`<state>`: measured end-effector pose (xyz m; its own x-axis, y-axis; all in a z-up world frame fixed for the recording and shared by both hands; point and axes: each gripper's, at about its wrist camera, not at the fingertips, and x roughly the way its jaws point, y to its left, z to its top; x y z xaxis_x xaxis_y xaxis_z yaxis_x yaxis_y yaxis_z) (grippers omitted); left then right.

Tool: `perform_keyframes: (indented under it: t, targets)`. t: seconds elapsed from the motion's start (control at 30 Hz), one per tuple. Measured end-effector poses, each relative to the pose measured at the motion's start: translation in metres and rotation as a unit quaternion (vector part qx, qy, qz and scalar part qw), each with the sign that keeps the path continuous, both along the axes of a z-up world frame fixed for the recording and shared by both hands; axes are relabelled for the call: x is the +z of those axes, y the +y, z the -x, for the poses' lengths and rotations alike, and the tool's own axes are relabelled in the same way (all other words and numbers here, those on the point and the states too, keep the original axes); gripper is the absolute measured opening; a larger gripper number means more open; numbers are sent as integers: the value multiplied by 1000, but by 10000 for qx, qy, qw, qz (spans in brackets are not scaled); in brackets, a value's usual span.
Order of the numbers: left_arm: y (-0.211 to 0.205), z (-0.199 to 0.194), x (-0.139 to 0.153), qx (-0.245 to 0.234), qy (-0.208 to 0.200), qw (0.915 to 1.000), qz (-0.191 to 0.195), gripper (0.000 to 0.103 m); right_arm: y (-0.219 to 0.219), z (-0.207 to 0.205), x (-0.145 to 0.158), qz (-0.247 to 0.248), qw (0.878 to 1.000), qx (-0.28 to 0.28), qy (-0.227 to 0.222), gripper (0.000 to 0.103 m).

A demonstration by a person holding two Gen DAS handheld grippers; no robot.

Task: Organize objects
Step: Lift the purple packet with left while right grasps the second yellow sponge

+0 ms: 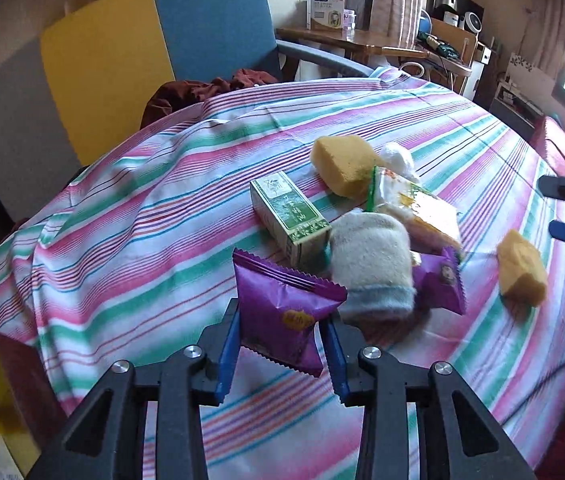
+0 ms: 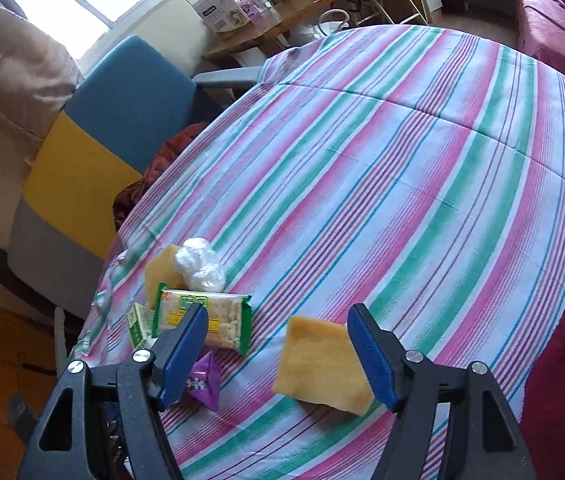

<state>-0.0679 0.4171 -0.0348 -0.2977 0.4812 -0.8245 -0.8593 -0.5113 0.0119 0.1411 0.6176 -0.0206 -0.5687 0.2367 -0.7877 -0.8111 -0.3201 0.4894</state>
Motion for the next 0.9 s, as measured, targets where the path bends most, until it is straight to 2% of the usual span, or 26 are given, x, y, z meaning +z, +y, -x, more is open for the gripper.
perform_keyframes:
  t: [0.17, 0.3, 0.4, 0.5, 0.6, 0.7, 0.8, 0.87, 0.9]
  targets:
    - [-27, -17, 15, 153, -115, 9995, -254, 38, 2, 3, -12, 11, 9983, 42, -579, 73]
    - [-49, -31, 22, 218, -130, 9990, -359, 38, -4, 18, -17, -122, 9941, 390, -1002, 76]
    - [-68, -41, 28, 311, -287, 9978, -503, 38, -15, 39, -24, -249, 9852, 922, -1425, 84]
    - [-85, -51, 37, 340, -337, 9966, -664, 38, -32, 58, -28, -676, 9669, 1378, -2036, 86]
    - [-103, -58, 47, 395, -426, 9947, -845, 38, -40, 65, -33, -861, 9552, 1550, -2370, 86]
    - [-123, -62, 54, 484, -441, 9933, -953, 38, -38, 64, -34, -927, 9511, 1599, -2475, 86]
    - [-140, -64, 58, 580, -463, 9921, -1013, 38, -37, 67, -37, -982, 9482, 1590, -2568, 79]
    - [-152, -64, 58, 643, -496, 9912, -1046, 38, -40, 64, -32, -1053, 9465, 1557, -2623, 69]
    - [-158, -65, 58, 691, -506, 9906, -1065, 38, -40, 64, -31, -1128, 9446, 1508, -2690, 56]
